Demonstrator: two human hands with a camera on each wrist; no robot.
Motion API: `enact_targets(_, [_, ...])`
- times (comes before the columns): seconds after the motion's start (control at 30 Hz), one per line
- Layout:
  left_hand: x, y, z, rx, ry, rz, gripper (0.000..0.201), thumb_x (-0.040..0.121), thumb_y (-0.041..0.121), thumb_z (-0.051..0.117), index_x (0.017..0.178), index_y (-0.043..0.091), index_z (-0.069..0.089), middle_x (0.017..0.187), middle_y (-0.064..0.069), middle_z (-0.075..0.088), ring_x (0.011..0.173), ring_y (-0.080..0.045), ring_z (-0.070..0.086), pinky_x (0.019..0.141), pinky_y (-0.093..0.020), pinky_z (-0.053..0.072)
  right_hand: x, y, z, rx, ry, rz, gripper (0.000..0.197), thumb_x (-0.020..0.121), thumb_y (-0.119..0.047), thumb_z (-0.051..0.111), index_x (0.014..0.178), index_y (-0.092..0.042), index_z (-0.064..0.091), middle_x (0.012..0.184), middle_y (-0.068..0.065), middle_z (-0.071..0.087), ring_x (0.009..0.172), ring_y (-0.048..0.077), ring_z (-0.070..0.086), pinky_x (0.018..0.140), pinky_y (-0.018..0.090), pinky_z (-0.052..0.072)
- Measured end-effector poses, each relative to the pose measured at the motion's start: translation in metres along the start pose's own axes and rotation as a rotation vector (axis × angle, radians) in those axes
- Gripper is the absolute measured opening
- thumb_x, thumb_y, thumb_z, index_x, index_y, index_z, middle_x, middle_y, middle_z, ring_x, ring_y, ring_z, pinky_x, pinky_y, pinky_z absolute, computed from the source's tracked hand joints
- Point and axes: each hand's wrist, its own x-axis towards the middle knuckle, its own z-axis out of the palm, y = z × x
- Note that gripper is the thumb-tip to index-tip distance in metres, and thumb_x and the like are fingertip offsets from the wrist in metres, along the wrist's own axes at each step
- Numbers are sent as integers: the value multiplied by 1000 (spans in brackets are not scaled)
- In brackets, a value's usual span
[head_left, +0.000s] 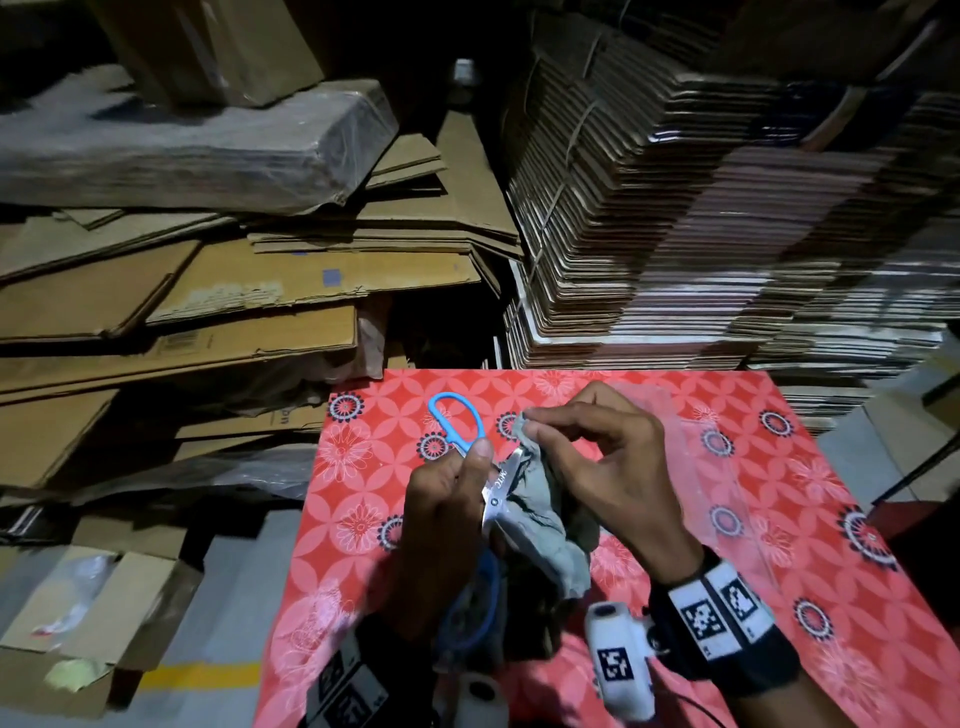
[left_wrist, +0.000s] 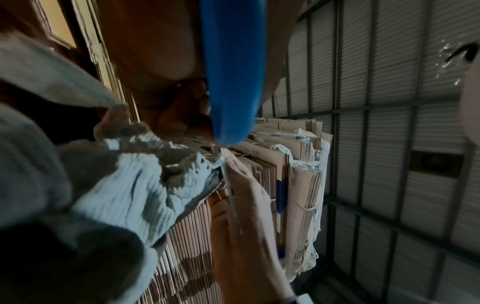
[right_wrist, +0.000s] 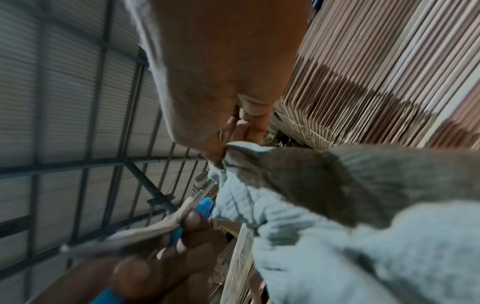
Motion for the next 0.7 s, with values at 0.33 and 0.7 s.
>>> enact_targets(0.33, [-4,5,4,-62,-44,-59,59,107,25,57,52,11,42,40,-8,39,32,-17,36,38,-24,29,1,7,-10,37,11,67,13,84,-6,86,95,-14,84,81,0,67,76,13,66,65,29,52])
enact_targets(0.7, [-1,6,0,36,-46,-34,73,87,58,59,64,-7,36,55,-36,39,47,-26,37,50,-50,33,3,7,-6,53,62,199,10,84,-8,86,90,-15,85,79,0,71,71,5,64,68,17,49])
